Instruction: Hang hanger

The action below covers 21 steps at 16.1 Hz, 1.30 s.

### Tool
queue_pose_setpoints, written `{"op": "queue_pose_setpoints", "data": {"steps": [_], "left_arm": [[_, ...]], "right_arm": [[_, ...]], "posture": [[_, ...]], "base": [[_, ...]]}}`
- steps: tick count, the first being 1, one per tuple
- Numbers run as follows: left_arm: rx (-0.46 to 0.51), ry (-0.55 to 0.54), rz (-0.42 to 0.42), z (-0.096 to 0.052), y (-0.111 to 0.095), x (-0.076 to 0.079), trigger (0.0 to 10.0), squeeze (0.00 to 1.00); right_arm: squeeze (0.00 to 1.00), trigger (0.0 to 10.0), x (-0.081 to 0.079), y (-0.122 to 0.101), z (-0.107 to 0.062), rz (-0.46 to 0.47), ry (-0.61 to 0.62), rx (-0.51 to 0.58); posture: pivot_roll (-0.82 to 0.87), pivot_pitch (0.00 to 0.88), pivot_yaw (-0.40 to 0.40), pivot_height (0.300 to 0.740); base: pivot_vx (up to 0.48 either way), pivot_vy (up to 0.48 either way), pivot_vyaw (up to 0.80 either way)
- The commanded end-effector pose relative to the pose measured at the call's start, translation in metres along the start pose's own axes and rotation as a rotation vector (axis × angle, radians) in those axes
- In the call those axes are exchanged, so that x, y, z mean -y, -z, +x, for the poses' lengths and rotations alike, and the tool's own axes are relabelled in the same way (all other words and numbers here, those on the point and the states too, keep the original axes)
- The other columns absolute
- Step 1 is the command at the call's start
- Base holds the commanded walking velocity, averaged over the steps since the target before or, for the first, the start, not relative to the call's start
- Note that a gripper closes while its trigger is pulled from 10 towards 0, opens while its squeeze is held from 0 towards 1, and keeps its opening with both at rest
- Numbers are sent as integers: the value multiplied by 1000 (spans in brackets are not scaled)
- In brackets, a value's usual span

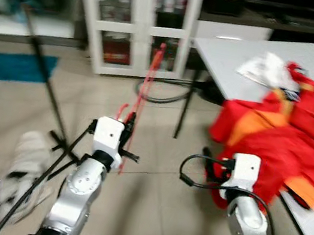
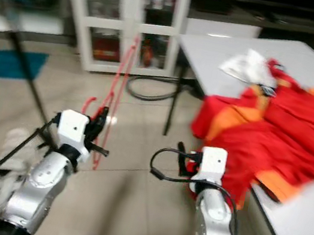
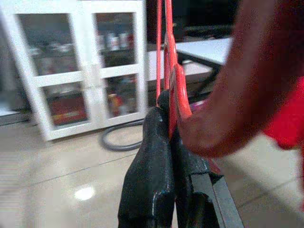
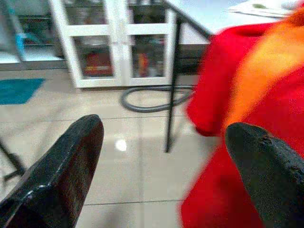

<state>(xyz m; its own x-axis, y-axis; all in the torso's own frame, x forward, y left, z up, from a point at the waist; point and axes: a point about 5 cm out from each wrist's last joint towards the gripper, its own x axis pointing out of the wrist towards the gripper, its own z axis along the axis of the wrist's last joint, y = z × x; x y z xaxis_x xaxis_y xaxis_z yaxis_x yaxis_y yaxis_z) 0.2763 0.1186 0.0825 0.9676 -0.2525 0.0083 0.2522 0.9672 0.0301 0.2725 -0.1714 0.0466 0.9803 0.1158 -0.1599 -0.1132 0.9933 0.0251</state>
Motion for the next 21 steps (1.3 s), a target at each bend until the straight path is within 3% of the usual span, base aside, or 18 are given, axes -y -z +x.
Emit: {"op": "queue_pose_setpoints", "data": {"steps": [1,5,18,21], "left_arm": [[-10,-6,13,2,0,1,10000,0],[-17,-30,27,4,0,-1,10000,0],[-22,-61,40,8,2,3,10000,0],[-22,-54,33,8,3,4,10000,0]], "right_arm": [[0,10000,7,-2,-2,7,26,14],[0,10000,9,-1,-2,10,26,10],[0,10000,10,1,-4,-19,1,-7],[0,10000,8,2,-4,-40,-9,-14]], "posture": [[-55,0,12,740],[-52,0,7,740],[-73,0,4,740],[-72,0,6,740]], "base": [[0,0,0],[0,0,0],[-344,0,0],[0,0,-267]]}}
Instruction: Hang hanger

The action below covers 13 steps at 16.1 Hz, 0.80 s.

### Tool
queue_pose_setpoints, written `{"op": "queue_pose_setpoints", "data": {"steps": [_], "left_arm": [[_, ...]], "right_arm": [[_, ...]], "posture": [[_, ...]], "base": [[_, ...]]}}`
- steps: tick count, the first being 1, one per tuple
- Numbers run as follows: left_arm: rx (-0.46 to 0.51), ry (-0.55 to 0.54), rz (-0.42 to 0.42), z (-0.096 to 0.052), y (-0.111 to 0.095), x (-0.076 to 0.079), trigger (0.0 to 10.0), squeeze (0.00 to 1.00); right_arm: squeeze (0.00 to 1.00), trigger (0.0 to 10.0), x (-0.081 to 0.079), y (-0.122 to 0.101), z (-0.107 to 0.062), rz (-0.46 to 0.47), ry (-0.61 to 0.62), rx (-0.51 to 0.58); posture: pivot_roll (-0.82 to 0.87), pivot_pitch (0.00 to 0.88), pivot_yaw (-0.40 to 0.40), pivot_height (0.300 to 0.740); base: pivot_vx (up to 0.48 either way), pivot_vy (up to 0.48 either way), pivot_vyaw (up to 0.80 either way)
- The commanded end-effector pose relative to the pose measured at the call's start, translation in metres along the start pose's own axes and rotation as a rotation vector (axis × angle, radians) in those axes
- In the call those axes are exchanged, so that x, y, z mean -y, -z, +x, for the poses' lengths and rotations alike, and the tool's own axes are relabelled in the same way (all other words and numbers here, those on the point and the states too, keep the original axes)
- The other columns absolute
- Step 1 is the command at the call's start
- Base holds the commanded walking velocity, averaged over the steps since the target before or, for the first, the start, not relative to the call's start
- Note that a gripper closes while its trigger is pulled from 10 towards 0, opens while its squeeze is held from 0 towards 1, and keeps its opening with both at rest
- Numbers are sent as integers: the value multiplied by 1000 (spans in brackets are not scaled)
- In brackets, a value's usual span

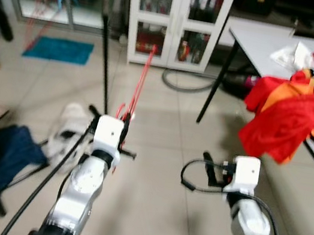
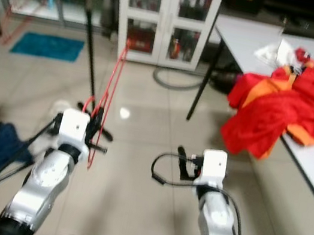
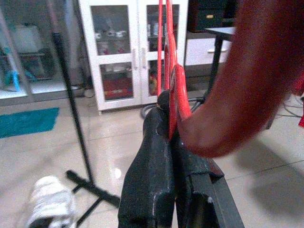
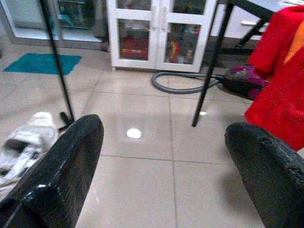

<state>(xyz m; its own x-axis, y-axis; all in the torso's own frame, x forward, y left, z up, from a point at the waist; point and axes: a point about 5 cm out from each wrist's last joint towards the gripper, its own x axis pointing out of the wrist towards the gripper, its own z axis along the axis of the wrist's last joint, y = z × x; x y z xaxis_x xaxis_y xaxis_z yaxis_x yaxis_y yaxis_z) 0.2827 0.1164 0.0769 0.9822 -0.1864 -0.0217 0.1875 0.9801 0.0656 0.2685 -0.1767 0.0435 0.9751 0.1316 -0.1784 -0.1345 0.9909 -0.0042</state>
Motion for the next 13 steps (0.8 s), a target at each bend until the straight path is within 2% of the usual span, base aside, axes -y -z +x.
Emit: {"op": "queue_pose_setpoints", "data": {"steps": [1,7,10,13], "left_arm": [[12,17,1,1,-3,3,10000,0],[-23,27,6,1,4,-3,10000,0],[-57,37,39,7,6,-17,10000,0],[-64,66,33,11,6,-19,10000,0]], "right_arm": [[0,10000,2,-1,0,-4,7,1],[0,10000,2,2,-1,2,18,-9],[0,10000,1,4,-3,6,18,-15],[0,10000,1,6,-4,10,24,-19]], "posture": [[-71,0,7,740],[-72,0,17,740],[-77,0,23,740],[-82,0,27,740]], "base": [[0,0,-800],[0,0,-800],[0,0,-800],[0,0,-800]]}}
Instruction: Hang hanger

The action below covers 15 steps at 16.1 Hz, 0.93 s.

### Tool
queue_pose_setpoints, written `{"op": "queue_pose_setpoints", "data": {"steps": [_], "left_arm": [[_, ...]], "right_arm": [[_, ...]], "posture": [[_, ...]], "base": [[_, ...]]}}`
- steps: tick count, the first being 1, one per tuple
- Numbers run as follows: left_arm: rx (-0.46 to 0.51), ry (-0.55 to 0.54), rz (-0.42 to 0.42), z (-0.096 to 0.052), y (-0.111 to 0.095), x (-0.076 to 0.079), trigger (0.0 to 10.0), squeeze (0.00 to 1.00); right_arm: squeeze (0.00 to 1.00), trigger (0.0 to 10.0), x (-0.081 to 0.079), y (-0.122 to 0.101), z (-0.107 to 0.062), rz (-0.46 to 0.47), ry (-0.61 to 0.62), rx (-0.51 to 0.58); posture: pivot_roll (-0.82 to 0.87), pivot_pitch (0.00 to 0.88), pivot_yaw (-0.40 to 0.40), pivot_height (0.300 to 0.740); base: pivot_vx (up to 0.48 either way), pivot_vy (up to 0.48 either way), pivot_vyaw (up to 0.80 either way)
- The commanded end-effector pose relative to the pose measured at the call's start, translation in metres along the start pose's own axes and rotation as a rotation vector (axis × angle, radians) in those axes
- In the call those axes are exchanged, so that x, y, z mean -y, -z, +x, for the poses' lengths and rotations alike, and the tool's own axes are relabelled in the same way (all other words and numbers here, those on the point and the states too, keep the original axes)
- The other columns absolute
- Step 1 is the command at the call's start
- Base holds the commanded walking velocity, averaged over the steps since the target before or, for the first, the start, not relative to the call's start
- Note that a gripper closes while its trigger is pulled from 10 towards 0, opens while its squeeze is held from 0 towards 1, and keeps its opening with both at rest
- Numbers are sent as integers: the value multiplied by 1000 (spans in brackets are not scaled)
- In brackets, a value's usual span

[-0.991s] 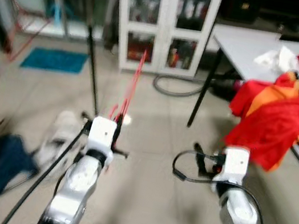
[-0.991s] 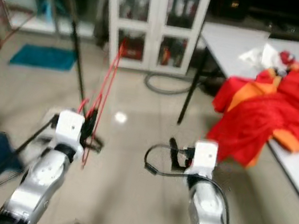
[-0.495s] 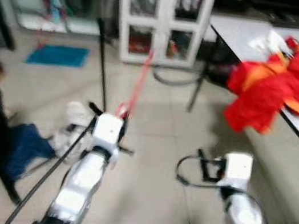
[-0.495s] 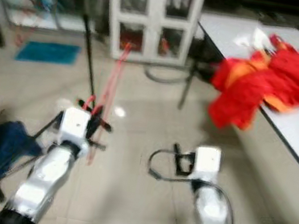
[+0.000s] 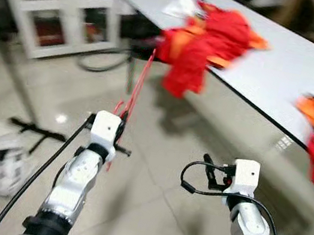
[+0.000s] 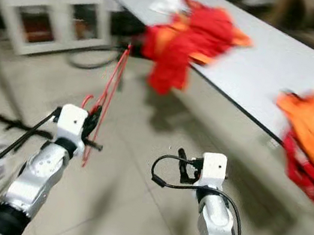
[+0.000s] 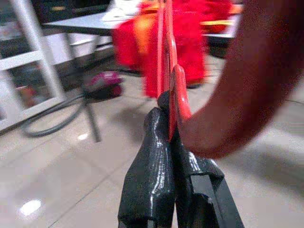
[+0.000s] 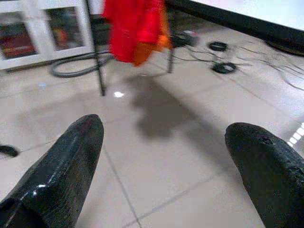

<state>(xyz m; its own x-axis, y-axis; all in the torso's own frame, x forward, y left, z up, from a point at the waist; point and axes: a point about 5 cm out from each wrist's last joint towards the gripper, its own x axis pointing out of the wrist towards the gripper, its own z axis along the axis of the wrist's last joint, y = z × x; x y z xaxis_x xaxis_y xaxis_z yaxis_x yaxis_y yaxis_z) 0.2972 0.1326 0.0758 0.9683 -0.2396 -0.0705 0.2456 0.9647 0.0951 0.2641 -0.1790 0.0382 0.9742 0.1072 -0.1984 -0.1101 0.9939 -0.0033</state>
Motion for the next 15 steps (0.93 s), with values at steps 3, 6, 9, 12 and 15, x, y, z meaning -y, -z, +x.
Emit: {"op": "queue_pose_setpoints", "data": {"steps": [3,6,9,12,15], "left_arm": [[-12,57,-52,2,4,4,10000,0],[6,94,-92,4,1,7,10000,0],[20,103,-88,5,-2,8,10000,0],[7,110,-81,2,2,5,10000,0],[-11,141,-43,2,3,2,10000,0]], "right_arm": [[0,10000,1,1,-2,7,8,0],[0,10000,0,0,-2,8,8,1],[0,10000,0,1,-1,6,5,-3],[0,10000,-2,1,1,11,2,-6],[0,10000,-3,0,2,27,31,10]], "posture": [[-97,0,37,740],[-103,0,33,740],[-90,0,33,740],[-80,0,31,740],[-73,0,37,740]], "base": [[0,90,-800],[0,475,-800],[0,0,0],[0,0,-267],[0,0,-267]]}}
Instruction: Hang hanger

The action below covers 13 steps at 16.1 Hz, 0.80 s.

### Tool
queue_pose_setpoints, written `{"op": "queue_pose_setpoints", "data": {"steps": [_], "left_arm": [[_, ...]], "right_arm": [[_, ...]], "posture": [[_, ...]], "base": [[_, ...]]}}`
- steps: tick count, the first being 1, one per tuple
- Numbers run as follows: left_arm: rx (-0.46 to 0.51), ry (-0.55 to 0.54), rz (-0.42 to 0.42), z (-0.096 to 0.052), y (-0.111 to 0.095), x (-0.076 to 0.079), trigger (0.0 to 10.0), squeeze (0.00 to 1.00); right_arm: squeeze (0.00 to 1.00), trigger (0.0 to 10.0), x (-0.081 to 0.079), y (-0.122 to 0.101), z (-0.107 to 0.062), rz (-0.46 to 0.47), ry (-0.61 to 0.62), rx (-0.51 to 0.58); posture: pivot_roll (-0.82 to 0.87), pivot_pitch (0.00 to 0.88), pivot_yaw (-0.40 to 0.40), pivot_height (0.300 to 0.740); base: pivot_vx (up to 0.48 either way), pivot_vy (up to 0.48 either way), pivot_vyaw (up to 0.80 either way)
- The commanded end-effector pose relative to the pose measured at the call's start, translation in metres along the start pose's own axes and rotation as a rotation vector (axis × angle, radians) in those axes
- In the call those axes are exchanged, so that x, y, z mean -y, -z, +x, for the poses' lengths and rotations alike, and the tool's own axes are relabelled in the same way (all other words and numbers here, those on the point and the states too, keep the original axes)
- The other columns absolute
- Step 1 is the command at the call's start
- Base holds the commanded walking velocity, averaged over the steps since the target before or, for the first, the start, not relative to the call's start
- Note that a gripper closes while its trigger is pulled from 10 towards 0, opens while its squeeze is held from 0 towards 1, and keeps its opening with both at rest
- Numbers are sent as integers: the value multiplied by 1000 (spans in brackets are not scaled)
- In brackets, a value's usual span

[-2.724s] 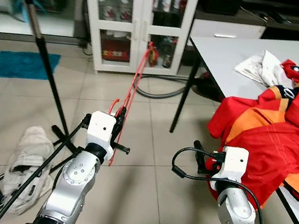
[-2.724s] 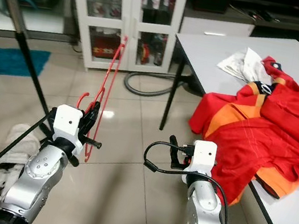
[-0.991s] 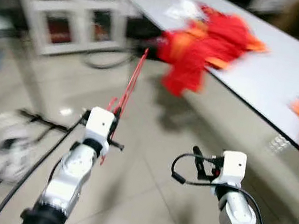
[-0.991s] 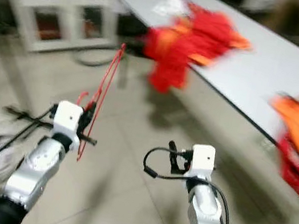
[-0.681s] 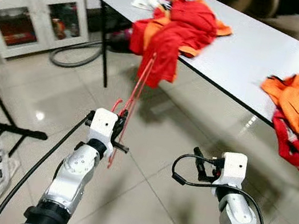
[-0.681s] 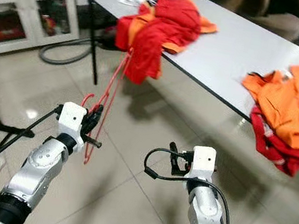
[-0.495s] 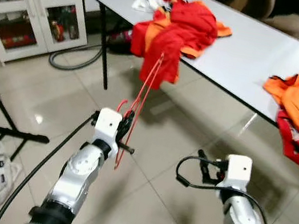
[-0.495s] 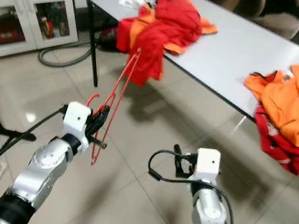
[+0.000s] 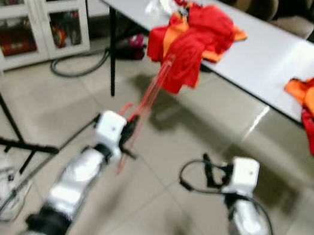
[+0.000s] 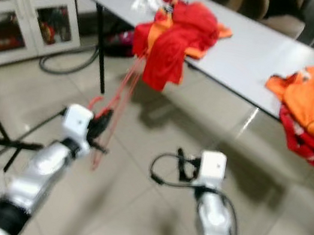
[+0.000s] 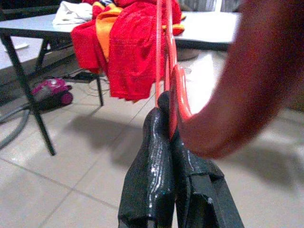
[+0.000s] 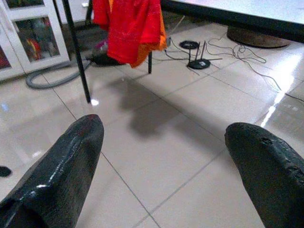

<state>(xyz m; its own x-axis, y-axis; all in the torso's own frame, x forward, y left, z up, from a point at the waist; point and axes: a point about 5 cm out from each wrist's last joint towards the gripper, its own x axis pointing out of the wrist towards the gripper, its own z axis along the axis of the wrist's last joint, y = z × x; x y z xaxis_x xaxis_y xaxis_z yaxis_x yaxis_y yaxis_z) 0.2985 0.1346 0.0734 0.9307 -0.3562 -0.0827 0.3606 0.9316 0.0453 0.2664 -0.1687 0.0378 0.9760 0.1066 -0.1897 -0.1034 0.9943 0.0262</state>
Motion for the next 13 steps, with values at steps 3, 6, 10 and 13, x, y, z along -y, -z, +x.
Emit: {"op": "queue_pose_setpoints", "data": {"steps": [3,6,10,13], "left_arm": [[-30,-68,19,-1,7,-13,10000,0],[-120,-162,-63,-41,32,-30,10000,0],[-151,-152,-23,-61,44,-27,10000,0],[-80,-178,-26,-46,27,-29,10000,0]], "right_arm": [[0,10000,7,-3,2,54,71,23],[4,10000,6,7,-15,87,93,-1],[43,10000,3,17,-25,38,26,-46],[51,10000,-9,7,-8,8,-52,-27]], "posture": [[-63,0,29,740],[-53,0,22,740],[11,0,-24,740],[18,0,-38,740]], "base": [[0,0,-800],[0,0,-800],[0,0,-800],[0,0,-800]]}}
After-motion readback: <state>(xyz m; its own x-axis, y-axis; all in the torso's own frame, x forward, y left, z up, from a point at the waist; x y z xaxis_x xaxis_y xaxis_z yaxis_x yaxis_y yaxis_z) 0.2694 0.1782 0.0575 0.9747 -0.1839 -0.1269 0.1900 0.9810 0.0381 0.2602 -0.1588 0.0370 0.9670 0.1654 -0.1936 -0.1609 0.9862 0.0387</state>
